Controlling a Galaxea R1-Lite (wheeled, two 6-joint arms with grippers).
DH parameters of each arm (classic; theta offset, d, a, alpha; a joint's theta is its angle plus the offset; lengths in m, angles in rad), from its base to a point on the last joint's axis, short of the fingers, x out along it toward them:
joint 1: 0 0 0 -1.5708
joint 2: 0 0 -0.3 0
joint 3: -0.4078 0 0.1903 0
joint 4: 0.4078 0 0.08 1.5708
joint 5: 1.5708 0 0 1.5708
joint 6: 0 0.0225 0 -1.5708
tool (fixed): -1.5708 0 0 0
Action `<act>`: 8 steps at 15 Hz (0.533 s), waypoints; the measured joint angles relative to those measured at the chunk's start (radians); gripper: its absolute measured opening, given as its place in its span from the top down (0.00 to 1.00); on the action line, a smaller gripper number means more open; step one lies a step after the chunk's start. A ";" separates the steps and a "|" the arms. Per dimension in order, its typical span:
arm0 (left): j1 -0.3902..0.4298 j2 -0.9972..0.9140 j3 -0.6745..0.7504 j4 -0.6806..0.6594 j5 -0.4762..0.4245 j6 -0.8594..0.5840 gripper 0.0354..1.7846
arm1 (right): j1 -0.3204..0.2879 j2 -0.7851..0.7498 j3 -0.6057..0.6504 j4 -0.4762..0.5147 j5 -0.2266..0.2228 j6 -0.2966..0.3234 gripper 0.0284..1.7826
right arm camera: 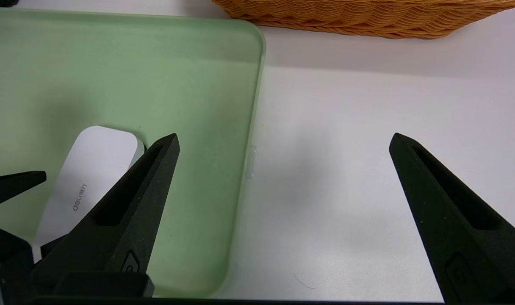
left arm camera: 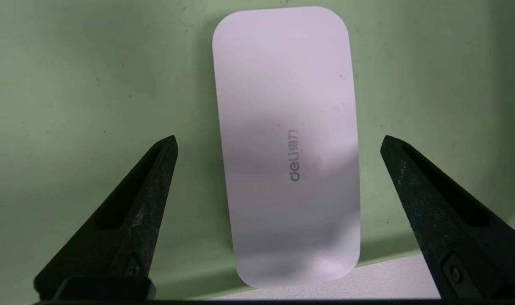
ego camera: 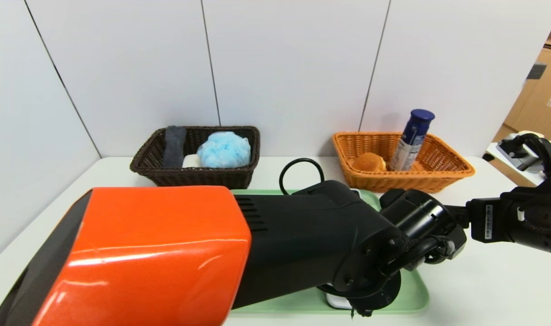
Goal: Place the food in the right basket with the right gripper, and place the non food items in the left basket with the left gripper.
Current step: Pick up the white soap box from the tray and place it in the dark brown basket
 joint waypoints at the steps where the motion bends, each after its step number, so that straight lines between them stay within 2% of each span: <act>1: 0.000 0.010 0.000 0.000 0.000 0.000 0.06 | 0.000 0.000 0.000 0.000 0.000 -0.001 0.04; 4: 0.000 0.037 0.000 0.000 0.008 0.018 0.06 | 0.000 0.001 0.000 0.000 0.002 -0.004 0.04; 6: -0.001 0.052 -0.001 -0.003 0.050 0.046 0.06 | 0.000 0.003 0.000 0.000 0.003 -0.004 0.04; 7: -0.001 0.057 -0.001 -0.006 0.061 0.056 0.10 | 0.000 0.003 0.000 0.000 0.003 -0.004 0.04; 8: -0.001 0.060 -0.001 -0.011 0.064 0.061 0.19 | 0.001 0.003 0.000 0.000 0.004 -0.004 0.04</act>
